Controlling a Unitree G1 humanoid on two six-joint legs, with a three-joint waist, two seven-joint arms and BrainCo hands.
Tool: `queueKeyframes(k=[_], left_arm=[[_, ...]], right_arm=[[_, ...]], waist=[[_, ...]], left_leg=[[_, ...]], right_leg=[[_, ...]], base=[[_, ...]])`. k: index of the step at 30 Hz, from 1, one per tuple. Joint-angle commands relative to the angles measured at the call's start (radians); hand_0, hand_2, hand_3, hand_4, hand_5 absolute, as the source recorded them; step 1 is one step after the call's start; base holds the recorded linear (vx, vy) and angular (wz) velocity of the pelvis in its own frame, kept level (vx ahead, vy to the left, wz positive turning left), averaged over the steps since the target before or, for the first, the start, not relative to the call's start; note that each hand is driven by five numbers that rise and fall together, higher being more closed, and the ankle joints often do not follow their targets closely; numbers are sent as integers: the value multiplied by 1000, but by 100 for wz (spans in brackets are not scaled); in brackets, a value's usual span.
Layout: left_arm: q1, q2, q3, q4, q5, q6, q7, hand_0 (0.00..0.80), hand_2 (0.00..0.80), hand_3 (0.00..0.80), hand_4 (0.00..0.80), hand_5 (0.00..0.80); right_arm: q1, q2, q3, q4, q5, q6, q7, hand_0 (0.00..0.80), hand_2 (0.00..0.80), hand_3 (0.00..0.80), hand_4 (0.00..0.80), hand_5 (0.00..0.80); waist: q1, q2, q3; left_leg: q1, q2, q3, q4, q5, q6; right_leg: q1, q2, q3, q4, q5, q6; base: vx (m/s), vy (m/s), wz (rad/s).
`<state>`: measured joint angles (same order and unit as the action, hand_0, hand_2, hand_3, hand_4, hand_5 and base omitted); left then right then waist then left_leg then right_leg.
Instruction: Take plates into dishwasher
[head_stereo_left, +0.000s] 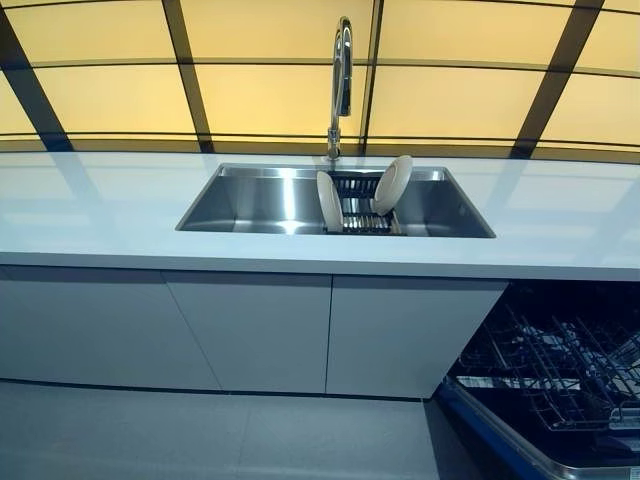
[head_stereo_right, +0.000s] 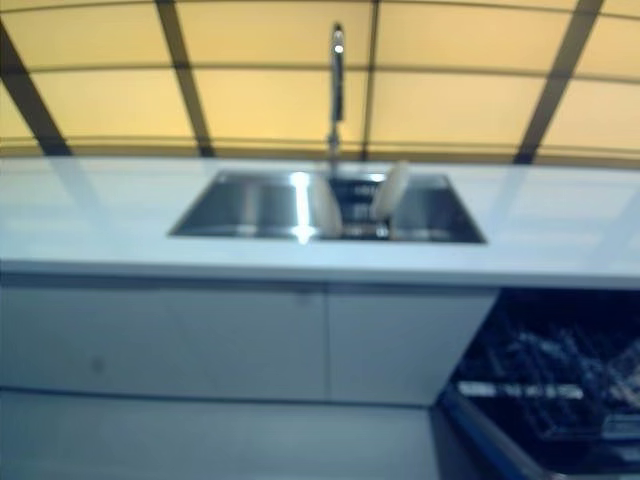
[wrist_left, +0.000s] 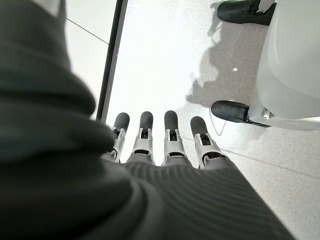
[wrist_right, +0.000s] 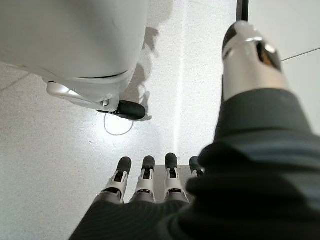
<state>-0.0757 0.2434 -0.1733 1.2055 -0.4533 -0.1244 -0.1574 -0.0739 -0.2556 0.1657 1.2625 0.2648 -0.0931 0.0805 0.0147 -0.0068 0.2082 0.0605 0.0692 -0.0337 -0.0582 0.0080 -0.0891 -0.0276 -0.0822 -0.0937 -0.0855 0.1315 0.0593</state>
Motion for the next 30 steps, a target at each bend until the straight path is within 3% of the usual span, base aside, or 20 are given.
queueKeyframes(k=[1, 9, 20, 24, 27, 28, 30], left_arm=[[-67, -12, 24, 30, -5, -51, 3, 0, 0, 0, 0, 0], [-65, -15, 24, 46, 3, -60, 13, 0, 0, 0, 0, 0], [-65, -5, 11, 74, 108, 15, 64, 0, 0, 0, 0, 0], [-54, 10, 11, 54, 111, 33, 66, 0, 0, 0, 0, 0], [-21, 25, 26, 22, 112, 33, 72, 0, 0, 0, 0, 0], [-18, 27, 28, 19, 112, 33, 72, 0, 0, 0, 0, 0], [-1, 36, 40, 8, 112, 31, 71, 0, 0, 0, 0, 0]], right_arm=[[-40, -3, -3, -1, -2, -13, 9, 0, 0, 0, 0, 0], [-39, 2, 1, 1, -8, -23, 11, 0, 0, 0, 0, 0], [-47, -3, 52, -60, -74, -127, 58, 0, 0, 0, 0, 0], [-33, -22, 95, -217, -90, -159, 69, 0, 0, 0, 0, 0], [8, -60, 120, -560, -39, -98, 93, 0, 0, 0, 0, 0], [13, -63, 121, -603, -31, -86, 98, 0, 0, 0, 0, 0], [39, -88, 117, -808, 10, -93, 134, 0, 0, 0, 0, 0]], waist=[[4, -22, 31], [7, -25, 29], [9, -35, 21], [5, -47, 15], [-8, -61, 18], [-9, -62, 18], [-20, -68, 17]], left_leg=[[-56, -105, 23, -20, 35, 107], [-55, -107, 21, -22, 34, 106], [-50, -107, 20, -29, 35, 107], [-48, -105, 24, -29, 35, 105], [-45, -102, 32, -29, 34, 110], [-45, -102, 33, -29, 34, 110], [-45, -100, 40, -28, 33, 112]], right_leg=[[19, 42, -11, 45, -65, -6], [22, 40, -15, 43, -65, -4], [28, 43, -11, 35, -61, -1], [29, 44, -10, 35, -59, 4], [28, 47, -4, 39, -56, 4], [28, 47, -4, 39, -56, 4], [26, 46, -2, 41, -55, 6]], base=[[0, 0, 0], [0, 0, 0], [0, 0, 0], [-11, -9, 0], [-30, -22, -1], [-31, -12, -2], [-17, -2, -1]])
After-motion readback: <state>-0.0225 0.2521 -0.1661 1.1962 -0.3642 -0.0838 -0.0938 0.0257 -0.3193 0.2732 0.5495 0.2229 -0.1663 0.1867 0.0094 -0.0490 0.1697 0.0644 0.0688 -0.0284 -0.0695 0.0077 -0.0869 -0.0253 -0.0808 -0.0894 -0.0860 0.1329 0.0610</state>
